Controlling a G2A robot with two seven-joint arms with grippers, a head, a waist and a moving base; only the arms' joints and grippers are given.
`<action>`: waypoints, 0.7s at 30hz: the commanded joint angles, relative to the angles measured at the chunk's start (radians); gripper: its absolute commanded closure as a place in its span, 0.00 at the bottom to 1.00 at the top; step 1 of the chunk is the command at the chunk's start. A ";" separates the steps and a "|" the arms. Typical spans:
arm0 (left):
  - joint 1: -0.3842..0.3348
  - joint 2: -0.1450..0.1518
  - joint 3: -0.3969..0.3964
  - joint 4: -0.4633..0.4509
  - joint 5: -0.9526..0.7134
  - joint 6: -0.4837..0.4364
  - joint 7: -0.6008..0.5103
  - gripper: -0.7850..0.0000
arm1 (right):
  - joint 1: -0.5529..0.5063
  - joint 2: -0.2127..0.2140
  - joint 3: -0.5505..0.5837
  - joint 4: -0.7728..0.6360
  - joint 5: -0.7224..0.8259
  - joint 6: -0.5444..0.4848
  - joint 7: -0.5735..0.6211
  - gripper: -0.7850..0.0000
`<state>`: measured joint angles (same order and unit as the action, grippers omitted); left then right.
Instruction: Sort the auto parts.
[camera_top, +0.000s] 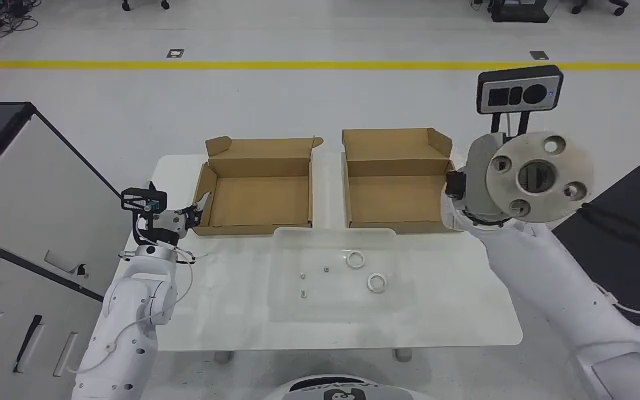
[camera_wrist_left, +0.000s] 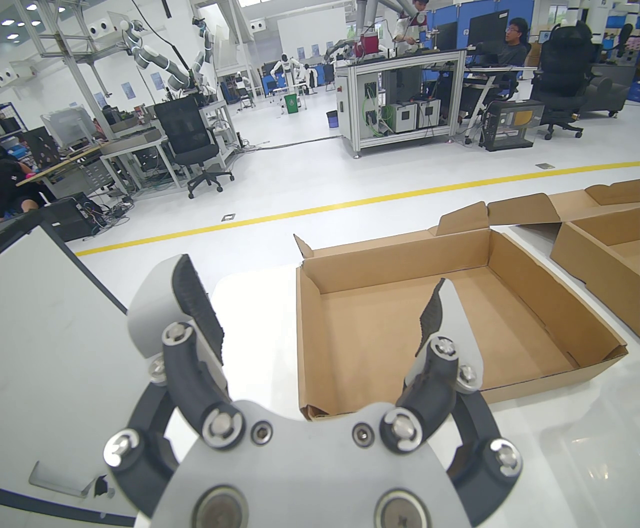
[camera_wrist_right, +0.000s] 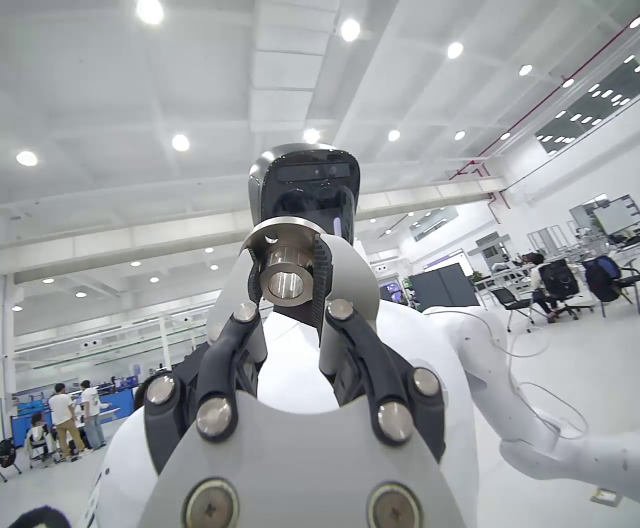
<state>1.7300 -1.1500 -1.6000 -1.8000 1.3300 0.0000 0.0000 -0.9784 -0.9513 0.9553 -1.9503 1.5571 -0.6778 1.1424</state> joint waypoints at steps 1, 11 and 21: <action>0.000 0.000 0.000 0.000 0.000 0.000 0.000 0.00 | 0.004 -0.015 -0.004 0.013 -0.003 0.010 0.009 1.00; 0.000 0.000 0.000 0.000 0.000 0.000 0.000 0.00 | 0.015 -0.056 0.024 0.082 -0.241 -0.008 -0.041 1.00; 0.000 0.000 0.000 0.000 0.000 0.000 0.000 0.00 | -0.014 -0.067 0.077 0.060 -0.465 0.025 -0.148 1.00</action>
<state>1.7300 -1.1500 -1.6000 -1.8000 1.3300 0.0000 0.0000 -0.9881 -1.0166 1.0302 -1.8859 1.0890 -0.6530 0.9967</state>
